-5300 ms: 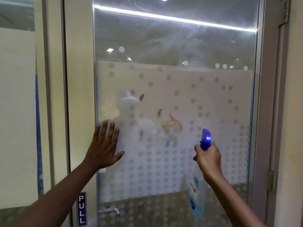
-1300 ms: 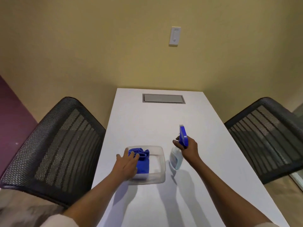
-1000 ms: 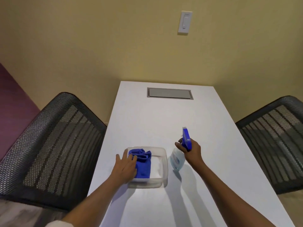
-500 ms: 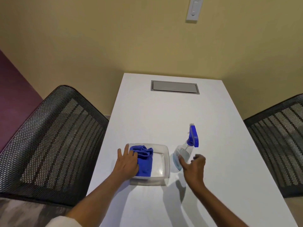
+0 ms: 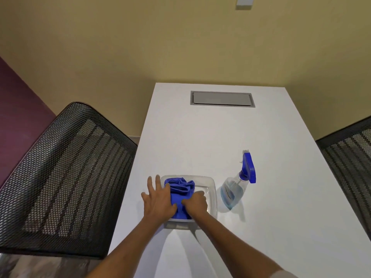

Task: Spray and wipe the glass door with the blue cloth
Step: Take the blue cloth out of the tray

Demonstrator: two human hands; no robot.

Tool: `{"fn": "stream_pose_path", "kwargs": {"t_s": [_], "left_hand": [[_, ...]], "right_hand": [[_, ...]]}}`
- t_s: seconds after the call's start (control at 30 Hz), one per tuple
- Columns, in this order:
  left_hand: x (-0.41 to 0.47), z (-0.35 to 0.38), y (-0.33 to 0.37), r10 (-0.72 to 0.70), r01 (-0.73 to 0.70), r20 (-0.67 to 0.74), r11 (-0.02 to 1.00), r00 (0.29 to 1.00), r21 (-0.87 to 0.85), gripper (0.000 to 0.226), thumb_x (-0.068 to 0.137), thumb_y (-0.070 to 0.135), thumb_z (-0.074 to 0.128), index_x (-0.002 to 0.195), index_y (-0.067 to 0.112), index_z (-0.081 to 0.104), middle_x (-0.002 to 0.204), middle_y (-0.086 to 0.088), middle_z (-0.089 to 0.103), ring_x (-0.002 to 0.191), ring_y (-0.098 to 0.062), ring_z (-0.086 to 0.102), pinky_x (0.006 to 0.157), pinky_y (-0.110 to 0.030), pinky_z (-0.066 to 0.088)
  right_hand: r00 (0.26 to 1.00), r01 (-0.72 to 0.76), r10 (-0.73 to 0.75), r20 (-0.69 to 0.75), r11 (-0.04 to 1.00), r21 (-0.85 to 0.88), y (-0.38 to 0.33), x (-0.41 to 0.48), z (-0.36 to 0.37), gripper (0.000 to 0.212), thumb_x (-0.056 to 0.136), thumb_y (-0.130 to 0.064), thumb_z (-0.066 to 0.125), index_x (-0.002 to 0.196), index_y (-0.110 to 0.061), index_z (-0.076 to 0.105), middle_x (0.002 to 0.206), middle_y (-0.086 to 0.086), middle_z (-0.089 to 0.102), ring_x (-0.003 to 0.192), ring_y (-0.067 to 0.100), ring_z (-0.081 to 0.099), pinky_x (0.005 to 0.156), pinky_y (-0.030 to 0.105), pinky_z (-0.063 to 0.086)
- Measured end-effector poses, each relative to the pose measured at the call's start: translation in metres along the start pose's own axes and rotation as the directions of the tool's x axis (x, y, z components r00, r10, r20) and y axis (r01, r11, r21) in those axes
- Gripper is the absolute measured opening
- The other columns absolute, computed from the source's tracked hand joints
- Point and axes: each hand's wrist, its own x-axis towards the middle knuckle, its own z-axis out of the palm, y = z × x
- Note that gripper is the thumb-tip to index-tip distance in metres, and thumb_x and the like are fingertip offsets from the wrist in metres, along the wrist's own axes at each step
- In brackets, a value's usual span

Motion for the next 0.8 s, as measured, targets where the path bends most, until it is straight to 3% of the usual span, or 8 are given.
{"fn": "stream_pose_path", "kwargs": {"t_s": [0.13, 0.23, 0.33, 0.47, 0.53, 0.6, 0.67, 0.8], "left_hand": [[0.004, 0.007, 0.000, -0.071, 0.074, 0.069, 0.996, 0.995, -0.044, 0.074, 0.073, 0.050, 0.064, 0.137, 0.027, 0.034, 0.162, -0.014, 0.008, 0.148, -0.041, -0.003, 0.104, -0.059, 0.034], [0.005, 0.012, 0.001, -0.113, 0.122, 0.103, 0.989, 0.988, -0.085, 0.075, 0.072, 0.054, 0.060, 0.137, 0.027, 0.035, 0.161, -0.013, 0.011, 0.148, -0.040, -0.002, 0.107, -0.060, 0.032], [0.006, 0.013, 0.001, -0.111, 0.123, 0.119, 0.987, 0.987, -0.101, 0.074, 0.070, 0.048, 0.060, 0.137, 0.029, 0.037, 0.160, -0.013, 0.013, 0.148, -0.040, -0.001, 0.108, -0.060, 0.031], [0.003, 0.008, 0.002, -0.112, 0.127, 0.100, 0.979, 0.989, -0.159, 0.066, 0.075, 0.052, 0.055, 0.135, 0.029, 0.041, 0.161, -0.012, 0.014, 0.148, -0.039, -0.001, 0.111, -0.058, 0.028], [-0.001, 0.003, 0.002, -0.115, 0.128, 0.078, 0.974, 0.990, -0.187, 0.061, 0.081, 0.054, 0.052, 0.135, 0.027, 0.044, 0.161, -0.011, 0.016, 0.148, -0.038, 0.001, 0.111, -0.055, 0.028], [-0.006, -0.004, -0.001, -0.103, 0.104, 0.016, 0.968, 0.995, -0.228, 0.053, 0.087, 0.054, 0.049, 0.130, 0.024, 0.050, 0.159, -0.011, 0.022, 0.147, -0.036, 0.007, 0.111, -0.052, 0.031], [-0.012, -0.011, -0.006, -0.068, 0.042, -0.076, 0.954, 0.995, -0.297, 0.048, 0.090, 0.055, 0.046, 0.122, 0.020, 0.056, 0.154, -0.011, 0.032, 0.144, -0.032, 0.018, 0.107, -0.048, 0.035], [-0.029, -0.031, -0.018, 0.069, -0.196, -0.271, 0.856, 0.960, -0.479, 0.085, 0.086, 0.078, 0.014, 0.115, 0.013, 0.061, 0.140, -0.010, 0.049, 0.133, -0.029, 0.042, 0.100, -0.045, 0.037]], "right_hand": [[0.970, -0.210, 0.175, 0.170, 0.951, 0.224, -0.005, 0.018, 0.011, 0.051, 0.069, -0.004, 0.071, 0.116, 0.003, 0.053, 0.112, 0.020, 0.064, 0.098, 0.034, 0.066, 0.084, 0.044, 0.058], [0.949, -0.293, 0.245, 0.199, 0.918, 0.266, -0.006, 0.024, 0.015, 0.064, 0.065, -0.001, 0.076, 0.121, 0.003, 0.046, 0.112, 0.020, 0.063, 0.098, 0.032, 0.065, 0.086, 0.045, 0.058], [0.948, -0.281, 0.223, 0.227, 0.921, 0.271, -0.007, 0.025, 0.020, 0.054, 0.068, 0.003, 0.073, 0.118, 0.005, 0.052, 0.116, 0.023, 0.062, 0.101, 0.035, 0.065, 0.088, 0.047, 0.057], [0.921, -0.332, 0.183, 0.345, 0.832, 0.444, -0.011, 0.019, 0.016, 0.042, 0.077, 0.013, 0.060, 0.118, 0.005, 0.058, 0.115, 0.028, 0.065, 0.104, 0.041, 0.065, 0.089, 0.052, 0.055], [0.910, -0.354, 0.161, 0.382, 0.780, 0.515, -0.012, 0.016, 0.010, 0.038, 0.079, 0.012, 0.058, 0.115, 0.002, 0.059, 0.109, 0.025, 0.068, 0.097, 0.038, 0.068, 0.080, 0.049, 0.059], [0.904, -0.372, 0.151, 0.400, 0.738, 0.562, -0.016, 0.012, 0.000, 0.030, 0.081, 0.008, 0.058, 0.110, -0.003, 0.060, 0.096, 0.018, 0.070, 0.079, 0.030, 0.069, 0.060, 0.036, 0.061], [0.897, -0.384, 0.149, 0.417, 0.728, 0.567, -0.020, 0.007, -0.009, 0.023, 0.082, 0.004, 0.058, 0.104, -0.005, 0.059, 0.086, 0.014, 0.068, 0.070, 0.024, 0.067, 0.055, 0.031, 0.058], [0.891, -0.378, 0.114, 0.440, 0.722, 0.579, -0.032, -0.007, -0.033, 0.023, 0.080, -0.003, 0.062, 0.102, -0.007, 0.056, 0.090, 0.013, 0.069, 0.079, 0.025, 0.067, 0.058, 0.033, 0.056]]}}
